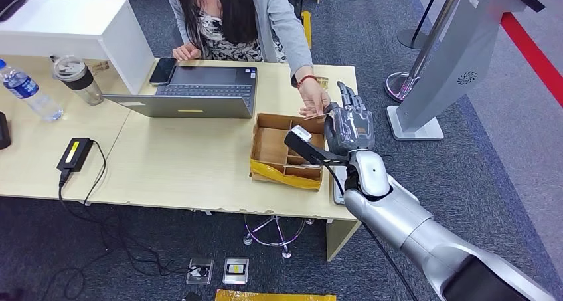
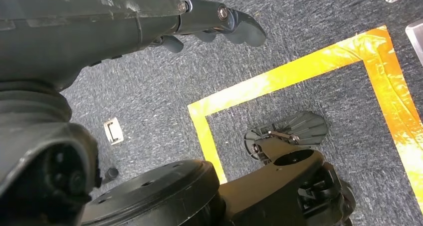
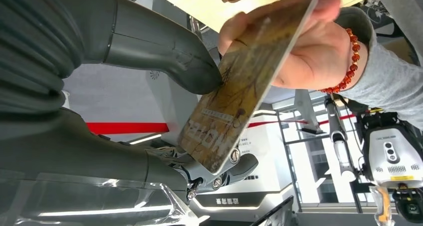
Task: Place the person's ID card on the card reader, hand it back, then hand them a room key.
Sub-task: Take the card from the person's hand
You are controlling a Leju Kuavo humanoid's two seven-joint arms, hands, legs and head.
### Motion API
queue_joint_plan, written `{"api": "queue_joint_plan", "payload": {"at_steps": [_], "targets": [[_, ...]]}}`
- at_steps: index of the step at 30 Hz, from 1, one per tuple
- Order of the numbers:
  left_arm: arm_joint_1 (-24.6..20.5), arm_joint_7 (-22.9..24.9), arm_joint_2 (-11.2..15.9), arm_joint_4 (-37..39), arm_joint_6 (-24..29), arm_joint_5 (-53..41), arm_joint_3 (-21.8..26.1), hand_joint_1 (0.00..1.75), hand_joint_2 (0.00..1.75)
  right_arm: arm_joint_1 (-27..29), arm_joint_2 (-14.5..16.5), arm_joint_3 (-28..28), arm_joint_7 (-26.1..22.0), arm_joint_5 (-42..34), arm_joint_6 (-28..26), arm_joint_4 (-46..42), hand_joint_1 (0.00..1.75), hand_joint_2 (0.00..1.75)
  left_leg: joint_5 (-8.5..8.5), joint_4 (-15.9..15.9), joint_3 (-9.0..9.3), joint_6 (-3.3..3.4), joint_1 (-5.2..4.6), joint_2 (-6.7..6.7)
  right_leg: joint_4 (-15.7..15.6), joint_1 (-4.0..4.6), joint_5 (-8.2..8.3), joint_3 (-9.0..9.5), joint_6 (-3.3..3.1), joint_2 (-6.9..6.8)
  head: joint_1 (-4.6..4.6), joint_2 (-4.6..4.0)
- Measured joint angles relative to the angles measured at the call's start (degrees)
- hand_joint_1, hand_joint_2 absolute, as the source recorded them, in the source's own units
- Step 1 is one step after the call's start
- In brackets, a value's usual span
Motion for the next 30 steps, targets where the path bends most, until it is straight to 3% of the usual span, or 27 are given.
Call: {"api": "queue_joint_plan", "payload": {"at_steps": [17,30], "targets": [[0.0,0.0,0.0,0.0,0.2,-0.3,0.0,0.0,0.0,0.8,-0.4,0.0,1.2,-0.2,0.5,0.0,1.75,1.75,0.0,0.0,0.01,0.0,0.0,0.04,0.0,0.0,0.0,-0.01,0.0,0.03,0.0,0.0],[1.5,-0.2,0.1,0.0,2.0,0.9,0.0,0.0,0.0,5.1,-3.8,-0.4,1.3,-5.5,0.2,-0.2,1.75,1.75,-0.01,0.0,0.01,0.0,0.0,0.06,0.0,0.0,0.0,-0.02,0.0,0.06,-0.01,0.0]]}}
